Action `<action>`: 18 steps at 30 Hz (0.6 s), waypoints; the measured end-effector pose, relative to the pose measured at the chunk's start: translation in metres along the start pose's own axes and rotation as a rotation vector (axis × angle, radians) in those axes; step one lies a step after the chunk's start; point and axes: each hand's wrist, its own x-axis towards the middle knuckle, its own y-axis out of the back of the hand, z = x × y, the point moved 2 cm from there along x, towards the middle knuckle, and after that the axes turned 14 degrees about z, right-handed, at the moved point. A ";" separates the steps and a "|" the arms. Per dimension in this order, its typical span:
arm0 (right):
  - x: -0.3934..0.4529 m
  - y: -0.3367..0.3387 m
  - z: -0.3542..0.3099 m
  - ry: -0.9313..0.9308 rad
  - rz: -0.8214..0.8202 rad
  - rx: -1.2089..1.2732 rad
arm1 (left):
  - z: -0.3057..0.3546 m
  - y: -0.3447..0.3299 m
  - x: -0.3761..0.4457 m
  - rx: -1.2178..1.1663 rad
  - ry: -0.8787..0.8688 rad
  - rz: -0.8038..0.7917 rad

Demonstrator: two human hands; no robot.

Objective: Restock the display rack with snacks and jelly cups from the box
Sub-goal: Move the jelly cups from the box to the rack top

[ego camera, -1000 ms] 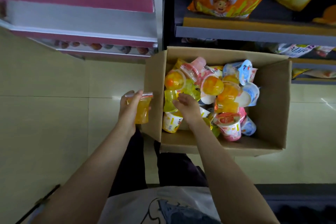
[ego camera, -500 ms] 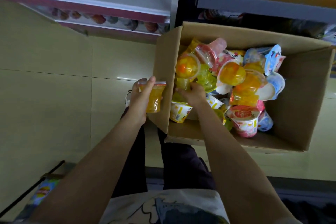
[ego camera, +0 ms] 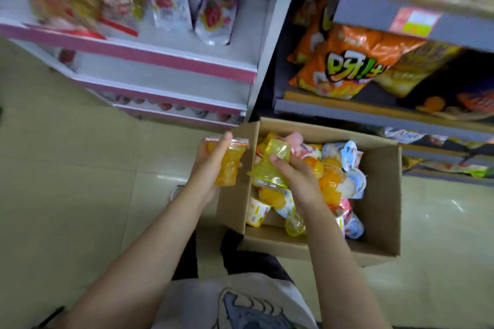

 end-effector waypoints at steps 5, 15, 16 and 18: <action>-0.052 -0.050 -0.132 0.276 0.041 0.080 | 0.124 0.030 -0.027 -0.035 -0.214 -0.136; -0.114 -0.192 -0.318 0.688 0.078 0.119 | 0.356 0.172 -0.037 0.040 -0.762 -0.179; -0.114 -0.204 -0.328 0.709 0.077 0.127 | 0.373 0.181 -0.033 0.026 -0.801 -0.101; -0.113 -0.228 -0.353 0.740 0.093 0.136 | 0.410 0.199 -0.020 0.038 -0.867 0.053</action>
